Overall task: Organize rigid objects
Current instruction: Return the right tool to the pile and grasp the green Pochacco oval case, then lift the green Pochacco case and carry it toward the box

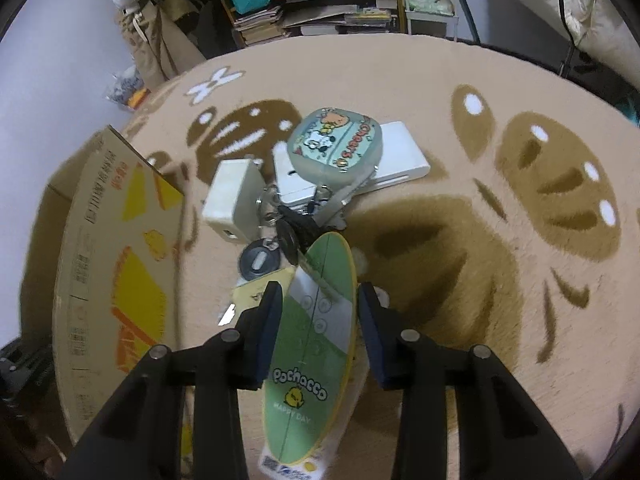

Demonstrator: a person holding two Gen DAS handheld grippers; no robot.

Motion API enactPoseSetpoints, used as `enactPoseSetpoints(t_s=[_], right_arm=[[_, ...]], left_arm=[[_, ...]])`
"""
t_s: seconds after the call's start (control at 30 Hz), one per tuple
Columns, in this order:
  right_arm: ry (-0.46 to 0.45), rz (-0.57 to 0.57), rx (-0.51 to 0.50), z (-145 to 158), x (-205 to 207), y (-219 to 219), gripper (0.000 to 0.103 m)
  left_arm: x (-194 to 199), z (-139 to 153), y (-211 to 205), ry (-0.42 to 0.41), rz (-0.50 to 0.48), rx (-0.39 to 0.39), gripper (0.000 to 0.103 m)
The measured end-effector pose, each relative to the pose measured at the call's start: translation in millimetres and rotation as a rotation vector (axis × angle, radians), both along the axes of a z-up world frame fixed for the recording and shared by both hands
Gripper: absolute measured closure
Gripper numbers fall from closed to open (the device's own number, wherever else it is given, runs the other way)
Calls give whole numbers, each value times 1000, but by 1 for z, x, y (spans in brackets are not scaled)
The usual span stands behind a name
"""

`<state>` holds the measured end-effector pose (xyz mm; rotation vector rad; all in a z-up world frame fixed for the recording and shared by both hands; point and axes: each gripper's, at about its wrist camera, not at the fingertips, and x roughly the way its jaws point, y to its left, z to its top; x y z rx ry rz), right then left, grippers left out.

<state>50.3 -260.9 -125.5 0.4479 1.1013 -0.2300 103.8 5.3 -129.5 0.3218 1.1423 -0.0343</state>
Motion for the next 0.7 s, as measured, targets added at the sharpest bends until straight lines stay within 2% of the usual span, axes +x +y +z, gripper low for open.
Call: enactPoseSetpoints(t_s=[0.07,0.13,0.33,0.63,0.7], right_arm=[[-11,3,17,0,0,2,64],[-20,6,34,2,0,4,75],[-33,30,130,-1,2,11,75],[23,35,135,-13,6,14,74],[38,42,130,-16,8,16,68]], left_arm=[[0,0,-1,0,0,1,87],[0,0,-1,0,0,1,87],[0,0,0,1,-2,3,87],[-1,-1,0,3,-2,6,86],[-1,-1,-1,4,-1,6,86]])
